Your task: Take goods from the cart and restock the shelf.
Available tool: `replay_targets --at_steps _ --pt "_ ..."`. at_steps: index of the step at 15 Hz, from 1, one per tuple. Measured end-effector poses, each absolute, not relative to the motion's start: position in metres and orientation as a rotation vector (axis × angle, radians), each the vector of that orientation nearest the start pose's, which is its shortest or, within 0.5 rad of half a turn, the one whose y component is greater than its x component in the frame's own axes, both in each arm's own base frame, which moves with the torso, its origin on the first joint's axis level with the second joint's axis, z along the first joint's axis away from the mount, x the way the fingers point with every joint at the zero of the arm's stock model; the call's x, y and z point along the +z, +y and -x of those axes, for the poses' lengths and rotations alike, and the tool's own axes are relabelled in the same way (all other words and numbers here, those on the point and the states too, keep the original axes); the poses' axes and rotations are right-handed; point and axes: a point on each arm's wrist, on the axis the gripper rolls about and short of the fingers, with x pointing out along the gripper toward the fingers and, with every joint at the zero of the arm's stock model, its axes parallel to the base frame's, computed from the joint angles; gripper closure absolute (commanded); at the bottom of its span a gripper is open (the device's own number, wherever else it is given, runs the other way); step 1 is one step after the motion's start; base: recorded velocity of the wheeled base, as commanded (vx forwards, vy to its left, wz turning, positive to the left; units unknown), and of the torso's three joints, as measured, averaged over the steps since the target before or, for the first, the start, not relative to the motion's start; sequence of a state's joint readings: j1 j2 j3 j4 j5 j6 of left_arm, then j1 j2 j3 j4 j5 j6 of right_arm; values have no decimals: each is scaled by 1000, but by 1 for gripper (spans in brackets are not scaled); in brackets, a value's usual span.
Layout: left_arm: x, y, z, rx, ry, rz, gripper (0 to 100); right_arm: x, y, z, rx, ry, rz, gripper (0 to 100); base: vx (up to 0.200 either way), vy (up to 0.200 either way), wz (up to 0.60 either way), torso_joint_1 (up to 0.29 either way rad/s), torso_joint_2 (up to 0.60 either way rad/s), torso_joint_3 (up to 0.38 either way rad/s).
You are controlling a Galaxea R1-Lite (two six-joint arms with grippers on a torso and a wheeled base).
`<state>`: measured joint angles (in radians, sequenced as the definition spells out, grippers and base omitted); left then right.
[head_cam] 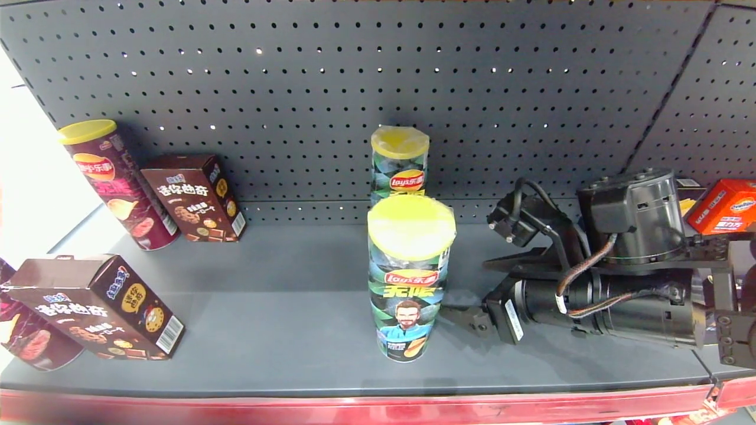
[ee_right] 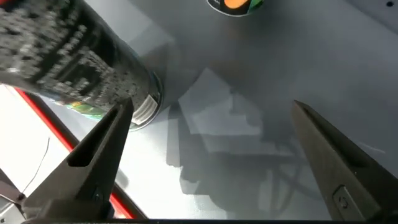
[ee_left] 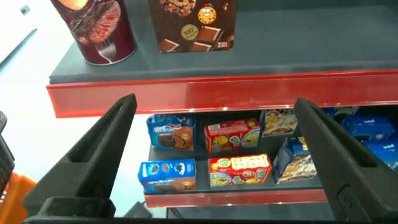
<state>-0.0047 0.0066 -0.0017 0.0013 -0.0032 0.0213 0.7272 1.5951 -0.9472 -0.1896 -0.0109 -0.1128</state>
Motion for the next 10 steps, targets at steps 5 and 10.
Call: replay_targets --at_steps 5,10 --pt "76 0 22 -8 7 -22 0 213 180 -212 704 387 266 0 0 0 0 0 0 0" --pt "76 0 22 -9 7 -24 0 248 102 -184 496 250 178 0 0 0 0 0 0 0"
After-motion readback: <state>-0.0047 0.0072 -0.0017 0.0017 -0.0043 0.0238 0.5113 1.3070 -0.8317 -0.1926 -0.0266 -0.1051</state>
